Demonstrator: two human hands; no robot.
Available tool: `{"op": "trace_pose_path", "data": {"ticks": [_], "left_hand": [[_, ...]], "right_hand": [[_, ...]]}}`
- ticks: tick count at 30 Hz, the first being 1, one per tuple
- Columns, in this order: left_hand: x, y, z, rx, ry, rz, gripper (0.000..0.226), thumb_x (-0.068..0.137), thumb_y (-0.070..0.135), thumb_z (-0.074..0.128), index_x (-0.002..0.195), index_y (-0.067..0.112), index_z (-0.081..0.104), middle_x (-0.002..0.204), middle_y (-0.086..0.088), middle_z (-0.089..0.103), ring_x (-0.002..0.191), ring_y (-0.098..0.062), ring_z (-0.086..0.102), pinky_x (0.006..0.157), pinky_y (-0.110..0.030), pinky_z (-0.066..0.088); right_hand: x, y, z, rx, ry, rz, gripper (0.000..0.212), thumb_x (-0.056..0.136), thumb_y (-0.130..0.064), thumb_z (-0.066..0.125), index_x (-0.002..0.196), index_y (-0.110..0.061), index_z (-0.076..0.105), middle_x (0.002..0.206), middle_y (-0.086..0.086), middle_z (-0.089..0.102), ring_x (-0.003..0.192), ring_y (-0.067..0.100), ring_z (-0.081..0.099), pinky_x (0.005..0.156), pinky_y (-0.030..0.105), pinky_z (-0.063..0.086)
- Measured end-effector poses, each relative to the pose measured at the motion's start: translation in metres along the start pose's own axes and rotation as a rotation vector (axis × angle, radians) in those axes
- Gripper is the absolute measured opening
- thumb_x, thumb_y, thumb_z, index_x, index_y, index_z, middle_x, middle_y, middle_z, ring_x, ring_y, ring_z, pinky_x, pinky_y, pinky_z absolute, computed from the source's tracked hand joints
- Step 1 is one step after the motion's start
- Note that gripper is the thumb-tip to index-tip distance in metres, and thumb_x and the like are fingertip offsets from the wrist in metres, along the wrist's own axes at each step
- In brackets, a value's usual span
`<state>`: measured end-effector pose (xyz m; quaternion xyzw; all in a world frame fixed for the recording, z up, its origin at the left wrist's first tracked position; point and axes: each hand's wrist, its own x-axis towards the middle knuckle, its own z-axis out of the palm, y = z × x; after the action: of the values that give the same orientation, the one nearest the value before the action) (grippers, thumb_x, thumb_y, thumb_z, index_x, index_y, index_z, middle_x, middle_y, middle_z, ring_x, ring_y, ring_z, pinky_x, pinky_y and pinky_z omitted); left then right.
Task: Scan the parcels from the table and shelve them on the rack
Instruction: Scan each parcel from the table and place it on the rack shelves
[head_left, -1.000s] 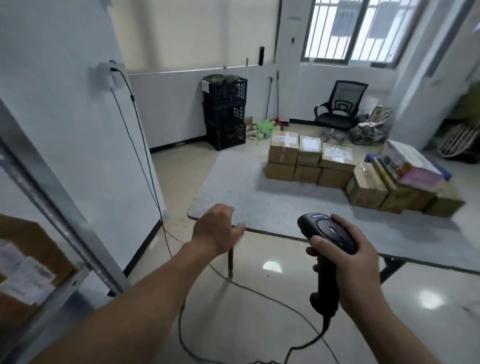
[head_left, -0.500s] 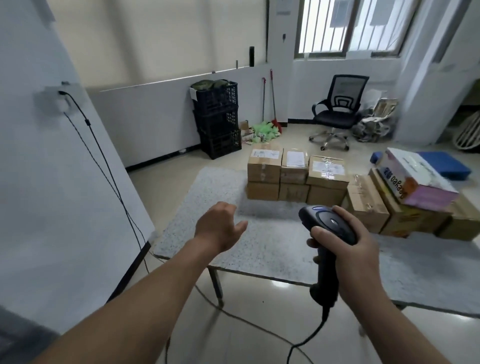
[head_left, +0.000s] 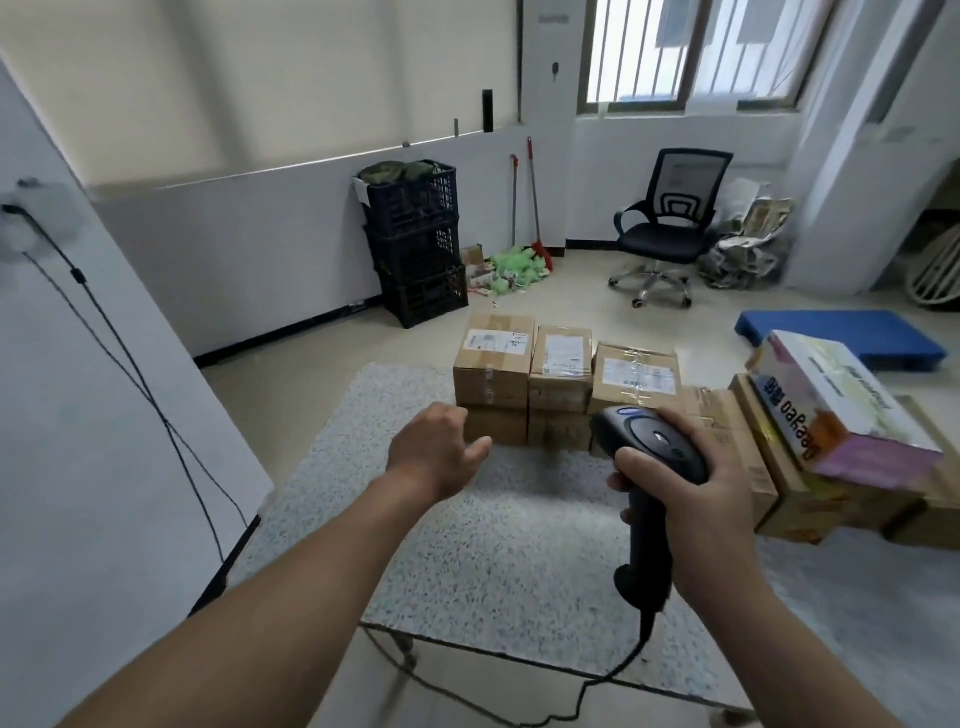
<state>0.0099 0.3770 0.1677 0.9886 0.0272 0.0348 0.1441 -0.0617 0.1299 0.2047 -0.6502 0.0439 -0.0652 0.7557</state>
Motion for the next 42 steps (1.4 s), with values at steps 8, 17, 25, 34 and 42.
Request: {"op": "trace_pose_path", "data": {"ticks": [8, 17, 25, 34, 42], "left_hand": [[0.131, -0.028, 0.028, -0.166, -0.011, -0.110, 0.052, 0.096, 0.051, 0.053, 0.130, 0.013, 0.060, 0.124, -0.009, 0.063, 0.107, -0.026, 0.060, 0.080, -0.034, 0.047], [0.247, -0.062, 0.063, -0.393, -0.111, -0.256, 0.040, 0.101, 0.043, 0.054, 0.124, 0.013, 0.064, 0.117, -0.003, 0.067, 0.088, -0.016, 0.050, 0.072, -0.028, 0.038], [0.305, -0.078, 0.104, -0.872, -0.283, -0.530, 0.021, 0.094, 0.030, 0.063, 0.106, 0.014, 0.069, 0.101, -0.003, 0.069, 0.079, -0.014, 0.058, 0.075, -0.040, 0.057], [0.324, -0.099, 0.127, -1.166, -0.564, -0.647, 0.035, 0.090, 0.033, 0.068, 0.119, 0.013, 0.065, 0.111, -0.013, 0.069, 0.095, -0.029, 0.063, 0.086, -0.044, 0.053], [0.329, -0.107, 0.124, -1.156, -0.658, -0.602, 0.036, 0.093, 0.029, 0.064, 0.126, 0.014, 0.060, 0.116, -0.012, 0.066, 0.094, -0.029, 0.059, 0.073, -0.040, 0.049]], "right_hand": [[0.091, 0.017, 0.038, -0.037, 0.076, -0.001, 0.060, 0.078, -0.007, 0.082, 0.131, -0.026, 0.061, 0.116, 0.008, 0.068, 0.090, 0.039, 0.072, 0.067, 0.045, 0.060], [0.173, 0.055, 0.093, -0.090, 0.122, 0.069, 0.057, 0.060, -0.028, 0.083, 0.113, -0.043, 0.066, 0.111, 0.001, 0.072, 0.097, 0.034, 0.072, 0.079, 0.050, 0.061], [0.220, 0.081, 0.117, -0.131, 0.149, 0.141, 0.063, 0.060, -0.029, 0.081, 0.118, -0.041, 0.062, 0.114, 0.001, 0.070, 0.099, 0.032, 0.071, 0.080, 0.048, 0.062], [0.243, 0.098, 0.125, -0.120, 0.159, 0.199, 0.070, 0.059, -0.026, 0.080, 0.127, -0.030, 0.061, 0.112, 0.005, 0.070, 0.092, 0.036, 0.072, 0.063, 0.035, 0.058], [0.245, 0.105, 0.130, -0.136, 0.157, 0.213, 0.087, 0.050, -0.037, 0.086, 0.133, -0.027, 0.060, 0.113, 0.008, 0.072, 0.092, 0.036, 0.073, 0.065, 0.039, 0.059]]}}
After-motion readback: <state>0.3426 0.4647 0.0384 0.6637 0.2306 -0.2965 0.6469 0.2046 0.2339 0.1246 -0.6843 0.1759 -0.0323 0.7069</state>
